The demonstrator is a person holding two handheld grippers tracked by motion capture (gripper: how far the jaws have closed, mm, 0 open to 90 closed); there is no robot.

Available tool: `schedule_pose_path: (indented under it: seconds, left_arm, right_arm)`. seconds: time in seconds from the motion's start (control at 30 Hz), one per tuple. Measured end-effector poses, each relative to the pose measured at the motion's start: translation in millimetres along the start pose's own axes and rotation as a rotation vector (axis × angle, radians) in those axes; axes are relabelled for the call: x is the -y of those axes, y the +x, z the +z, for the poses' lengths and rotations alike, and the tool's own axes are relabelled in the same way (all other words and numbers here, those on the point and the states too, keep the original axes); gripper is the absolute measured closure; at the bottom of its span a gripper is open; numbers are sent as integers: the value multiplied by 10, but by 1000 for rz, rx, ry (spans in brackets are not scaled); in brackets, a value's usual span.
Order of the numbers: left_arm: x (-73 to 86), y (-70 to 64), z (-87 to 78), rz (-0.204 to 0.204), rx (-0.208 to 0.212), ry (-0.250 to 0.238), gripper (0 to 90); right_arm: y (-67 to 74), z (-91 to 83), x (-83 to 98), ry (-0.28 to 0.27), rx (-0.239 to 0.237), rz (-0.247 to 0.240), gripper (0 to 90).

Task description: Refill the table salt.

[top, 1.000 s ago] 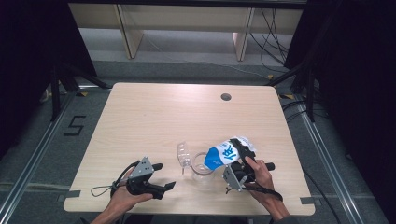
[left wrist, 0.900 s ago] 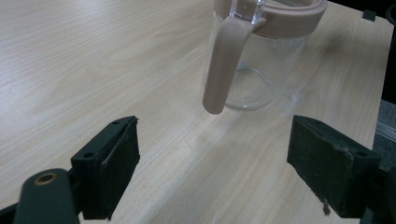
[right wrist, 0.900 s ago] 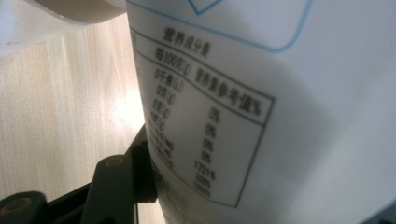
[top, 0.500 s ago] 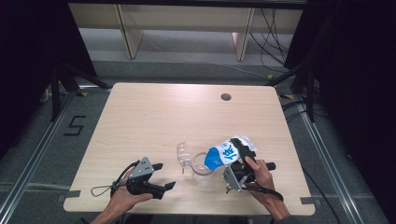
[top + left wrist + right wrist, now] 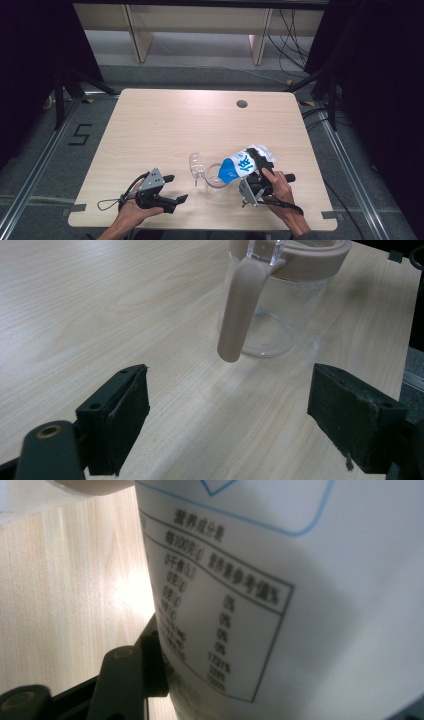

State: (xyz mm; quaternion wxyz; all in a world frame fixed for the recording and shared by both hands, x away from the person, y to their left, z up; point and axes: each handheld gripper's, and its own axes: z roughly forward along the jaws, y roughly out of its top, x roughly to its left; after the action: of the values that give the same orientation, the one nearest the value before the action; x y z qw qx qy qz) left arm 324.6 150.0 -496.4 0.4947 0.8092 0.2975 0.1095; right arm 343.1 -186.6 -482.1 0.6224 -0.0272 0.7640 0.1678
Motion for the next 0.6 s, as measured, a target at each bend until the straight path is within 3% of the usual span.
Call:
schedule_pose_path:
  seconds: [0.07,0.1,0.17,0.33,0.4,0.47,0.53,0.57,0.6]
  left_arm:
    - [0,-1,0,-1,0,0,162]
    - [0,-1,-3,0,-1,4,162]
    - [0,2,-3,4,0,5,162]
    - [0,-1,0,0,0,0,162]
    - [0,2,-3,5,0,5,162]
    - [0,2,-3,5,0,5,162]
    - [0,3,-2,5,0,5,162]
    - [1,-1,0,0,0,0,162]
    - [0,3,-4,5,0,4,162]
  right_arm:
    - [-24,-3,-11,-6,-7,-46,449]
    - [-22,-4,-14,-8,-11,-46,450]
    - [26,6,-6,-6,-30,16,450]
    - [24,2,-8,4,-26,5,451]
    - [4,7,-7,-7,6,-46,451]
    - [-5,9,-6,-12,13,-59,452]
    - [-34,-3,-27,-3,6,-110,453]
    - [8,3,-14,-6,9,-48,452]
    - [5,3,-15,-6,12,-52,452]
